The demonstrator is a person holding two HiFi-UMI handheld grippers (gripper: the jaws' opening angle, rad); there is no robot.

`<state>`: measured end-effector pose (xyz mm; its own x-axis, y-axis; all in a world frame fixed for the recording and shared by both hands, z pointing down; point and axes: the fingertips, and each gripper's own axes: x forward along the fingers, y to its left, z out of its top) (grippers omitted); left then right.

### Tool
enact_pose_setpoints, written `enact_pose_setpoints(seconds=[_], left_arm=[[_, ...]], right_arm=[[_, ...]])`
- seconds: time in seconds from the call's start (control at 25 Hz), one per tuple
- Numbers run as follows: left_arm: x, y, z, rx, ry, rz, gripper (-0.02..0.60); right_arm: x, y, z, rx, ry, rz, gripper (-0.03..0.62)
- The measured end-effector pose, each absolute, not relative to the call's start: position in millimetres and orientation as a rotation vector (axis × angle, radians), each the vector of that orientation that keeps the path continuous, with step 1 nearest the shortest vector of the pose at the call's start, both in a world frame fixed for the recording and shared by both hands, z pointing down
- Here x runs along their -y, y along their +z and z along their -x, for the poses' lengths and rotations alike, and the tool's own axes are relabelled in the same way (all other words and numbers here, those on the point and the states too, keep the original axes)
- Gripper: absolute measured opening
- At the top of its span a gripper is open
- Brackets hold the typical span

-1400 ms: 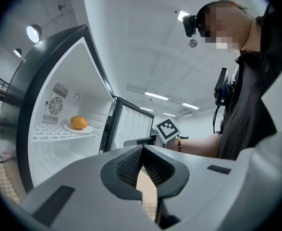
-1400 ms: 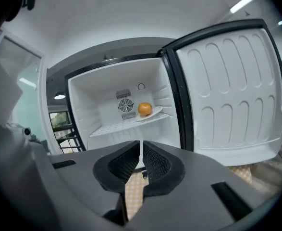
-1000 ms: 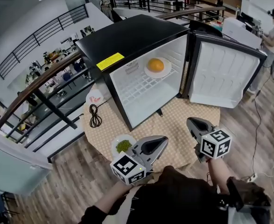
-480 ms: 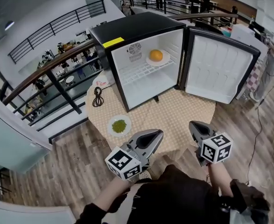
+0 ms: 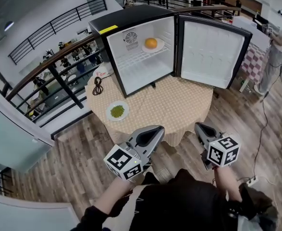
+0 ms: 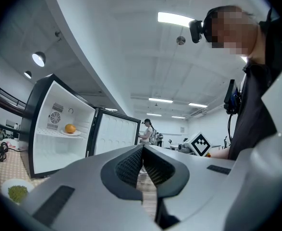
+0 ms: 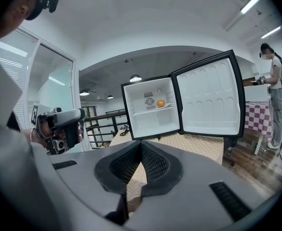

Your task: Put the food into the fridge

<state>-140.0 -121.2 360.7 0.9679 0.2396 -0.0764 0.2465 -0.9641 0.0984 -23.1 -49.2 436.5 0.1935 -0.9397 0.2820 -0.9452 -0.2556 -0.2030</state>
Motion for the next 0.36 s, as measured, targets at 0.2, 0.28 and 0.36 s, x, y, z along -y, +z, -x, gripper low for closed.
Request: enact_pose_setpoints(seconds=[0.2,0.28,0.36], left_arm=[[97.3,370.6,153.1,-0.389,-0.071,-2.995,0.012],[91.8,372.4,155.9,-0.395,-0.071,-2.988,0.012],[85.7,374.1,158.8,-0.402,-0.069,-2.983,0.012]], right_arm=[[28.4,442.0,36.7,1.907,0.552,-2.426,0.015],[23.5,444.1,39.7,1.906,0.553,-2.426,0.015],[18.1,446.9,42.7,1.905,0.559,-2.429,0.015]])
